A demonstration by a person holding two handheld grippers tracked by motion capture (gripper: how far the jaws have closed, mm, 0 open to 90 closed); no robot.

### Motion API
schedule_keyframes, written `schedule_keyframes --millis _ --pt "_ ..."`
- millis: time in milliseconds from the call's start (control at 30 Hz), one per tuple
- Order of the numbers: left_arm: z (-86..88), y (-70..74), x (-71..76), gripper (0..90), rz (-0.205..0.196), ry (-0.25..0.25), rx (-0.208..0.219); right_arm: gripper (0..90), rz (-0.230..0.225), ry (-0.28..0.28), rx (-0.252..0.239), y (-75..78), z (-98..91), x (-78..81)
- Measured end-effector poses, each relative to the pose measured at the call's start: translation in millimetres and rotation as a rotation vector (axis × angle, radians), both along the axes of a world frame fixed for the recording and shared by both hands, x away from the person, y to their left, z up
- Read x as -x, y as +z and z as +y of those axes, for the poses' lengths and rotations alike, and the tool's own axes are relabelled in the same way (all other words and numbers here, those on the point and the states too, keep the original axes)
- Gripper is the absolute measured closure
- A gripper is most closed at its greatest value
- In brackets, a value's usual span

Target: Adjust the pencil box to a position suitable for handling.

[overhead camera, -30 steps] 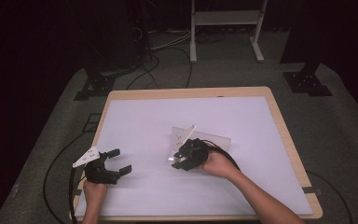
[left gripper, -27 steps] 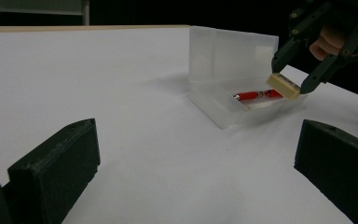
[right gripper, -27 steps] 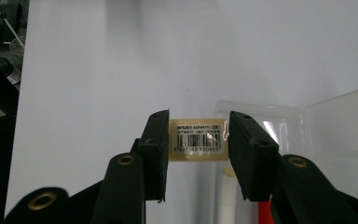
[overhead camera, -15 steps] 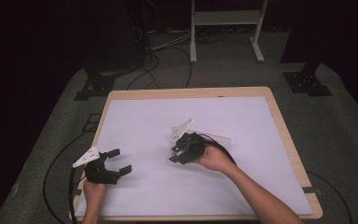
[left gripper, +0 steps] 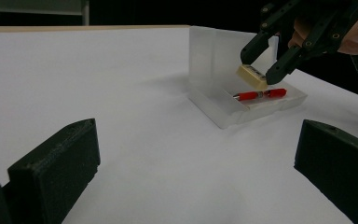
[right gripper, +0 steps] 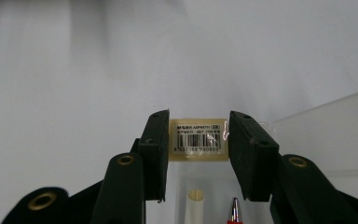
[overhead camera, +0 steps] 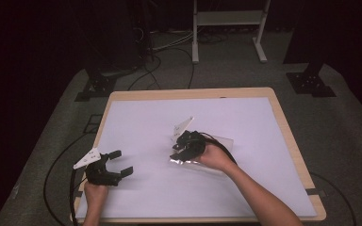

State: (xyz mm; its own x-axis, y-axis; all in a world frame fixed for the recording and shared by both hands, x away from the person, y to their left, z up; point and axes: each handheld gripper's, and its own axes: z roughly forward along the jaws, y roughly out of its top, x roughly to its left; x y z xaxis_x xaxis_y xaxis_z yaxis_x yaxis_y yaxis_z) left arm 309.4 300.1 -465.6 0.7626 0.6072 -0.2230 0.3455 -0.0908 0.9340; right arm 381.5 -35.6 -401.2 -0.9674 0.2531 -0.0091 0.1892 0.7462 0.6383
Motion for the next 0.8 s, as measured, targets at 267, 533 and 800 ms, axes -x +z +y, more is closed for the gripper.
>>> schedule_keyframes --millis 267,533,800 --pt "0.1 0.1 0.0 0.0 -0.002 -0.001 0.0 58.9 0.007 -0.012 0.009 -5.5 0.0 -6.6" --pt "0.1 0.1 0.0 0.0 -0.001 -0.001 0.0 58.8 0.013 -0.024 0.018 -13.4 0.8 -14.2" --pt "0.0 0.1 0.1 0.0 0.0 -0.001 0.001 58.7 0.025 -0.033 0.027 -21.5 2.6 -19.1"
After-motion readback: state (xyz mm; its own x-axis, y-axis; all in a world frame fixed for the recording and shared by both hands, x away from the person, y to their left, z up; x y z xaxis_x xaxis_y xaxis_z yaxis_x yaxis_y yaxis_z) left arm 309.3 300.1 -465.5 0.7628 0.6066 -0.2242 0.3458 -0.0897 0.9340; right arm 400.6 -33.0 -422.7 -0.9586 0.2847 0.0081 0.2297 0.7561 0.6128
